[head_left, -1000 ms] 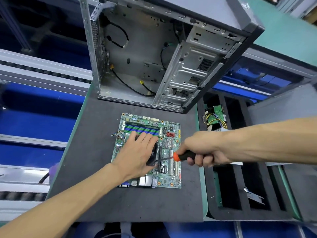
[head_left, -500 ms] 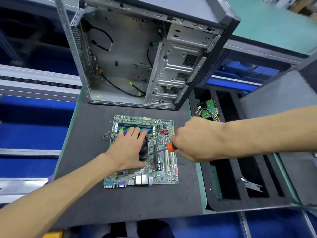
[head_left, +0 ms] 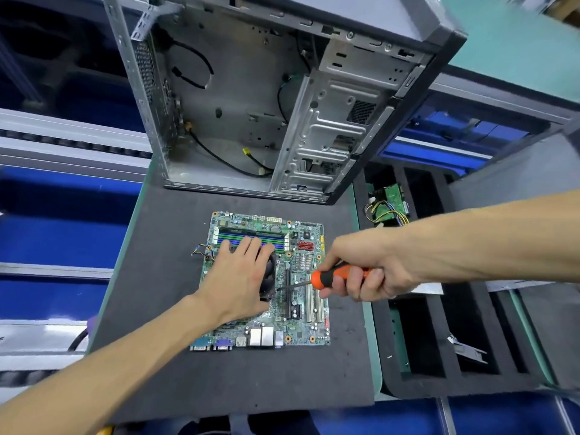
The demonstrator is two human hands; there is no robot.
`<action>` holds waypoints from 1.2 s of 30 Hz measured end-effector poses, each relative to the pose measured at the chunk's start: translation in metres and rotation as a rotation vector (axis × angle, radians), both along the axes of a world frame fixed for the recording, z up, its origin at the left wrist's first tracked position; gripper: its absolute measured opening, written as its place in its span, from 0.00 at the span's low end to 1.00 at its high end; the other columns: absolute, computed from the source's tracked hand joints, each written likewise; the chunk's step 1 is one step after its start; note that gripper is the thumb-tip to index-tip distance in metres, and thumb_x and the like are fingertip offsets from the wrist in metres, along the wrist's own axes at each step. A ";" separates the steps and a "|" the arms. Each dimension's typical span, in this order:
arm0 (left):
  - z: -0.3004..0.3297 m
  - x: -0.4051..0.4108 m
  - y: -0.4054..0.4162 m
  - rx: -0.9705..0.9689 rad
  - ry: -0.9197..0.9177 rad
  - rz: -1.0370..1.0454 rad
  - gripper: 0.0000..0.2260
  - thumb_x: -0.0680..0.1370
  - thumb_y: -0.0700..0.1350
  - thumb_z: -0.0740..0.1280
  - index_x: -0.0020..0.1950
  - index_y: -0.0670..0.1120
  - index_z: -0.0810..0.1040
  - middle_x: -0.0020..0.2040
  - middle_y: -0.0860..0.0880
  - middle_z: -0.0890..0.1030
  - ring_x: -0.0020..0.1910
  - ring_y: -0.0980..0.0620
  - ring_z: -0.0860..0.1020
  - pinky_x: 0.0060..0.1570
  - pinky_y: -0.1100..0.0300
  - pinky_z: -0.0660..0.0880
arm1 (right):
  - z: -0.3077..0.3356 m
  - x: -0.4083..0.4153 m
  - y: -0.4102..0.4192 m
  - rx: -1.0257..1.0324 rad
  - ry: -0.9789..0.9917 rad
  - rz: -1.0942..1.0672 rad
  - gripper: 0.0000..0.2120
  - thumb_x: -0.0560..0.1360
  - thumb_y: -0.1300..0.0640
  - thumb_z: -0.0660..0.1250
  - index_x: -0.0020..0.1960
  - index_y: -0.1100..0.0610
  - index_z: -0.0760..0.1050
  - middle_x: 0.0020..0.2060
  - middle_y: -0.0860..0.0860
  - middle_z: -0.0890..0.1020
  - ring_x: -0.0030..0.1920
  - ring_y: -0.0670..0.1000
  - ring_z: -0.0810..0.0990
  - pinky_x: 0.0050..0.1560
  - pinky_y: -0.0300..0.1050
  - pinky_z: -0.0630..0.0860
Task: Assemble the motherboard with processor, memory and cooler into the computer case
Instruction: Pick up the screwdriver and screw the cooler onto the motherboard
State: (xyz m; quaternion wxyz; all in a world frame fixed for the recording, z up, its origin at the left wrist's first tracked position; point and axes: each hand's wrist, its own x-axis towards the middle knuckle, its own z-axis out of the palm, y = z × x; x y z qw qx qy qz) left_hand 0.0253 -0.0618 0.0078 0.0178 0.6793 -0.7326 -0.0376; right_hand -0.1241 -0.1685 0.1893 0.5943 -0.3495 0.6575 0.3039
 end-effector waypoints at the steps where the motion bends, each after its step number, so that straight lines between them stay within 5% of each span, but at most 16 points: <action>1: 0.001 0.000 0.000 0.009 -0.005 0.003 0.39 0.61 0.65 0.67 0.65 0.43 0.73 0.52 0.46 0.75 0.50 0.44 0.73 0.47 0.48 0.69 | 0.000 -0.002 0.001 0.009 -0.006 0.035 0.14 0.82 0.54 0.60 0.45 0.63 0.75 0.25 0.48 0.68 0.16 0.41 0.60 0.12 0.32 0.53; 6: 0.005 0.000 -0.001 0.069 -0.013 0.010 0.41 0.63 0.67 0.65 0.69 0.45 0.69 0.56 0.47 0.73 0.55 0.45 0.71 0.51 0.47 0.68 | 0.005 0.009 0.011 -0.242 -0.037 0.591 0.16 0.80 0.59 0.65 0.34 0.58 0.69 0.20 0.49 0.69 0.15 0.45 0.60 0.16 0.31 0.54; 9: 0.007 0.000 0.000 0.065 0.003 0.011 0.39 0.63 0.66 0.63 0.68 0.45 0.70 0.56 0.47 0.74 0.54 0.45 0.71 0.51 0.47 0.68 | 0.015 0.011 0.022 -0.589 -0.050 1.368 0.10 0.77 0.59 0.65 0.40 0.63 0.78 0.26 0.52 0.76 0.23 0.50 0.71 0.22 0.35 0.63; 12: 0.006 0.000 0.000 0.058 0.007 0.011 0.40 0.62 0.66 0.65 0.68 0.44 0.71 0.55 0.47 0.74 0.53 0.45 0.72 0.50 0.47 0.68 | 0.020 0.003 0.033 -0.844 -0.097 2.089 0.05 0.75 0.60 0.64 0.48 0.59 0.77 0.37 0.53 0.78 0.30 0.56 0.70 0.31 0.43 0.66; 15: 0.004 -0.001 0.000 0.041 0.007 0.015 0.40 0.62 0.66 0.65 0.68 0.44 0.71 0.54 0.46 0.74 0.53 0.45 0.72 0.49 0.46 0.68 | 0.017 0.005 0.042 -0.835 -0.181 2.268 0.05 0.75 0.63 0.62 0.47 0.58 0.77 0.42 0.54 0.82 0.37 0.58 0.77 0.35 0.46 0.70; 19: 0.001 -0.001 0.000 0.023 0.053 0.027 0.40 0.62 0.65 0.67 0.68 0.43 0.72 0.54 0.46 0.75 0.53 0.44 0.72 0.49 0.46 0.69 | 0.004 0.016 0.039 -0.826 -0.044 1.852 0.14 0.76 0.59 0.63 0.33 0.56 0.64 0.29 0.51 0.70 0.26 0.52 0.67 0.30 0.43 0.65; 22: -0.002 -0.003 0.002 0.008 0.062 0.022 0.39 0.64 0.63 0.67 0.70 0.43 0.71 0.55 0.44 0.75 0.54 0.43 0.72 0.50 0.44 0.68 | -0.002 0.021 0.030 -0.570 0.092 1.136 0.15 0.78 0.56 0.63 0.32 0.59 0.72 0.23 0.51 0.74 0.20 0.49 0.70 0.22 0.35 0.66; 24: -0.005 -0.005 0.004 -0.009 0.054 0.000 0.39 0.64 0.63 0.69 0.70 0.42 0.70 0.54 0.43 0.74 0.53 0.43 0.71 0.49 0.43 0.68 | -0.006 0.022 0.028 -0.304 0.116 0.560 0.13 0.79 0.58 0.62 0.36 0.59 0.72 0.20 0.49 0.72 0.16 0.46 0.65 0.17 0.31 0.57; 28: -0.006 -0.004 0.003 -0.035 0.062 -0.010 0.41 0.62 0.64 0.72 0.68 0.41 0.72 0.52 0.42 0.75 0.50 0.42 0.72 0.47 0.44 0.68 | -0.004 0.017 0.025 0.019 0.139 -0.078 0.13 0.82 0.56 0.61 0.44 0.63 0.75 0.23 0.48 0.69 0.16 0.42 0.64 0.13 0.31 0.54; 31: -0.005 -0.004 0.003 -0.012 0.057 -0.018 0.42 0.62 0.64 0.71 0.69 0.41 0.71 0.53 0.42 0.75 0.52 0.42 0.72 0.48 0.43 0.68 | -0.002 0.008 0.023 0.087 0.079 -0.256 0.14 0.81 0.56 0.63 0.47 0.68 0.77 0.26 0.49 0.69 0.17 0.43 0.64 0.12 0.32 0.56; 36: -0.001 0.002 0.001 0.033 0.066 0.010 0.41 0.63 0.65 0.67 0.70 0.43 0.70 0.55 0.45 0.75 0.53 0.43 0.73 0.48 0.46 0.68 | 0.001 -0.001 0.025 0.025 0.053 -0.077 0.09 0.79 0.56 0.66 0.45 0.61 0.75 0.25 0.49 0.70 0.18 0.42 0.64 0.13 0.32 0.57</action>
